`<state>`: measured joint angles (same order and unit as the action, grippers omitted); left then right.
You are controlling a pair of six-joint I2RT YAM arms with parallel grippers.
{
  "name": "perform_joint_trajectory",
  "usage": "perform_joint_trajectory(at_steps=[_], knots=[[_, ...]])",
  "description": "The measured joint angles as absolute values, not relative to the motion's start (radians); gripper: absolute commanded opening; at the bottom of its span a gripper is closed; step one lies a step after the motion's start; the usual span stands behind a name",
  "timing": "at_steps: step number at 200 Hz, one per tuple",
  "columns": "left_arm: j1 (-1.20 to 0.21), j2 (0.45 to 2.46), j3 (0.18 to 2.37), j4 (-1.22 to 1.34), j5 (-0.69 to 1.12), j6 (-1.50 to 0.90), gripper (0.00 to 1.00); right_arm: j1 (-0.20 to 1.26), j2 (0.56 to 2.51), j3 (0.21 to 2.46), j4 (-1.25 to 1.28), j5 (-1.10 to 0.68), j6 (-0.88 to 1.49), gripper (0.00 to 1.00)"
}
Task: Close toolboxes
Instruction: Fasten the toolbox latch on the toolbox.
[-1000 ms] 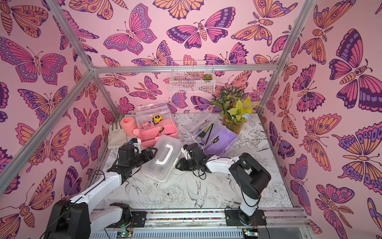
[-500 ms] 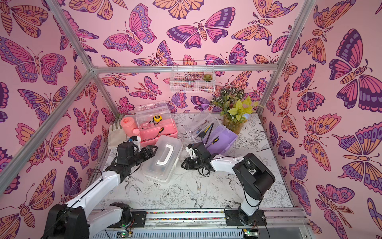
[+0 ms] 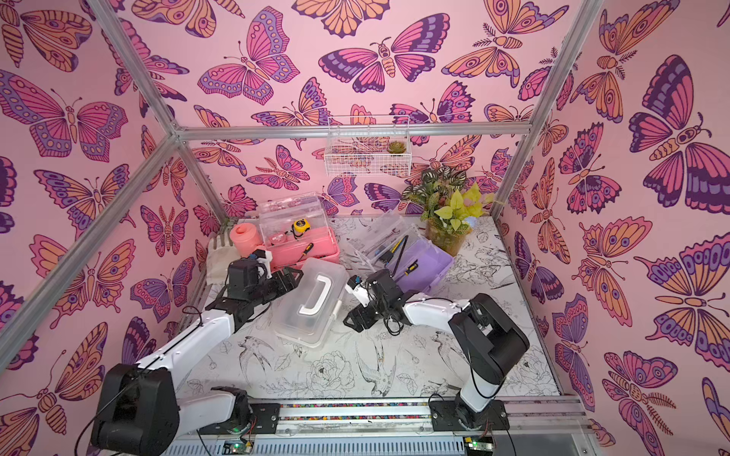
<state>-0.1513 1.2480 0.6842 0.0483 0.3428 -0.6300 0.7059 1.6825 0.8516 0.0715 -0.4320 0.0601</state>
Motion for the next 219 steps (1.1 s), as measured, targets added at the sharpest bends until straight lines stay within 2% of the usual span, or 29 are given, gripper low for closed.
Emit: perform_joint_trajectory(at_steps=[81,165,219], knots=[[-0.151,1.311,0.682,0.051,0.371,-0.629,0.79,0.74,1.715,0.793,0.352,-0.466,-0.113,0.82],[-0.15,1.311,0.659,0.06,0.38,-0.629,0.78,0.745,1.773,0.803,0.446,-0.442,-0.147,0.73],[-0.149,1.311,0.656,0.067,0.392,-0.629,0.78,0.751,1.801,0.82,0.445,-0.438,-0.159,0.63]])
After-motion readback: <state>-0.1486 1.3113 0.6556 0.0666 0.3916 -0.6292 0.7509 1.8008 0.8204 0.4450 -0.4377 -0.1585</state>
